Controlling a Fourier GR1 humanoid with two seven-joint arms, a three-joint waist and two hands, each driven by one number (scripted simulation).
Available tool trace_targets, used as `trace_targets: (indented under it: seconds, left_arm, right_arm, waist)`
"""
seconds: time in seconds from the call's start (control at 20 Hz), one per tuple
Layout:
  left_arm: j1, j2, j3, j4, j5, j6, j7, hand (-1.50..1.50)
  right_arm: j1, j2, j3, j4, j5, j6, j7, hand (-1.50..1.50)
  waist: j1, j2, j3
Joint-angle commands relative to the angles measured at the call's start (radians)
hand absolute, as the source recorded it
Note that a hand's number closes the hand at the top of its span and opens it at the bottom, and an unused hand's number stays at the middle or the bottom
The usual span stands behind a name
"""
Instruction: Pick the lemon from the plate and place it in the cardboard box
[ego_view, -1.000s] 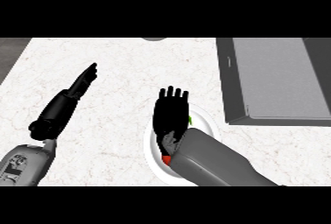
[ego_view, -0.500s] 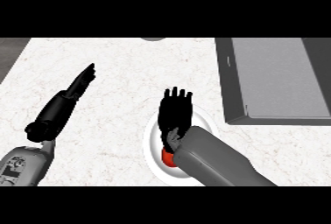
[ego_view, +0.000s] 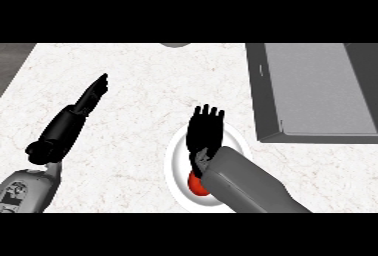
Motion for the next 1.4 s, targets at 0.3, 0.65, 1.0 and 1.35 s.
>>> trace_targets:
  seconds: [0.3, 0.65, 1.0, 1.35]
  left_arm:
    - [0.002, -0.048, 0.001, 0.008, -0.066, 0.014, -0.021, 0.00]
    - [-0.014, -0.057, 0.046, 0.004, -0.052, -0.036, 0.017, 0.00]
    - [-0.022, -0.055, 0.080, 0.019, -0.059, -0.073, -0.020, 0.00]
    - [0.017, -0.060, 0.051, 0.016, -0.057, -0.067, -0.022, 0.00]
  right_arm:
    - [0.064, 0.017, 0.005, 0.058, 0.026, -0.050, 0.084, -1.50]
    - [-0.007, 0.018, 0.016, 0.120, 0.121, -0.064, -0.092, 1.50]
    - [-0.034, 0.018, 0.052, 0.199, 0.223, -0.140, -0.176, 1.50]
    - [0.061, -0.044, 0.375, -0.221, 0.160, -0.148, -0.867, 1.50]
  waist:
    - [-0.001, 0.005, 0.001]
    - [0.002, 0.006, 0.001]
    - [0.004, 0.007, 0.001]
    - [0.029, 0.005, 0.005]
